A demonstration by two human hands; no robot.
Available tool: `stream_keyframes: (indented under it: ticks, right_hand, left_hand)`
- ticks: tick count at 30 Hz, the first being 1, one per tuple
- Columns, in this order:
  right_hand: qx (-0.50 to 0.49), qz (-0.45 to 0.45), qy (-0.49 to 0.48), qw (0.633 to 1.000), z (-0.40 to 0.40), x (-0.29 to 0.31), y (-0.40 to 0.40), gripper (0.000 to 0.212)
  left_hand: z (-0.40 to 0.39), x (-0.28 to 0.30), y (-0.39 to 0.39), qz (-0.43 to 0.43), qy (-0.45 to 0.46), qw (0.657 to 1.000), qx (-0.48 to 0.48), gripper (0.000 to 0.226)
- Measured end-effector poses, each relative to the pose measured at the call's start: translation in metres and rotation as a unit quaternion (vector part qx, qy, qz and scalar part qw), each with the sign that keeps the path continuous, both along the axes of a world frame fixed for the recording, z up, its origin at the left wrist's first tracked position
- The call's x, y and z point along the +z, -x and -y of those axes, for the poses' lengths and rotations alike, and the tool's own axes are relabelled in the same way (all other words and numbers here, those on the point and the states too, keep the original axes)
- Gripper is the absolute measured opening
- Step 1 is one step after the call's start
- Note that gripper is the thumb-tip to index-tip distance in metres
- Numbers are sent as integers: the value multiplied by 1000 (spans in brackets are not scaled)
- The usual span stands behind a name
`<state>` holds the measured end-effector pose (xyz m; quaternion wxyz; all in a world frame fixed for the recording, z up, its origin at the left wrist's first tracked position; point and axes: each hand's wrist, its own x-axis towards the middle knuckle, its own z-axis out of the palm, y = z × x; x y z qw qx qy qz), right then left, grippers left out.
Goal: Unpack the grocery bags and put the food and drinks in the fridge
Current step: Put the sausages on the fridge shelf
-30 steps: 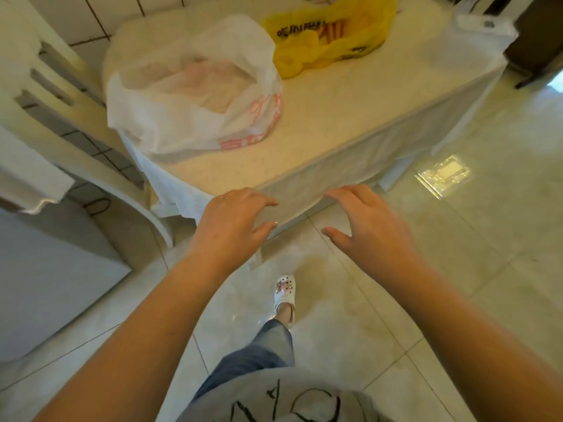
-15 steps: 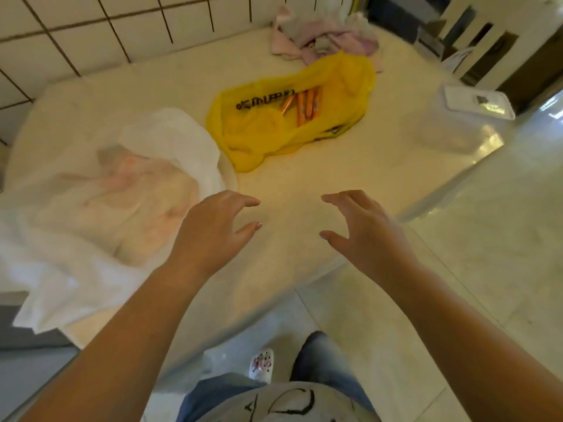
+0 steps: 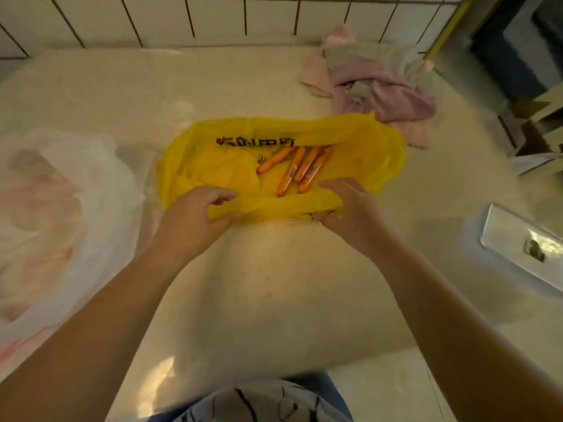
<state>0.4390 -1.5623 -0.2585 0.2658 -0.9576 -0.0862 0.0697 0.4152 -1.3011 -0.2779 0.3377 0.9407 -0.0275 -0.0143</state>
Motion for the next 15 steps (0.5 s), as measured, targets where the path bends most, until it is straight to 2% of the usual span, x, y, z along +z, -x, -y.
stream_keyframes:
  ticks: [5, 10, 15]
  right_hand:
    - [42, -22, 6, 999, 33, -23, -74, 52]
    - [137, -44, 41, 989, 40, -57, -124, 50]
    - [223, -21, 96, 970, 42, -82, -161, 44]
  left_hand:
    - [41, -17, -42, -27, -8, 999, 31, 31]
    - [69, -35, -82, -65, 6, 996, 62, 33]
    - [91, -56, -119, -85, -20, 994, 58, 40]
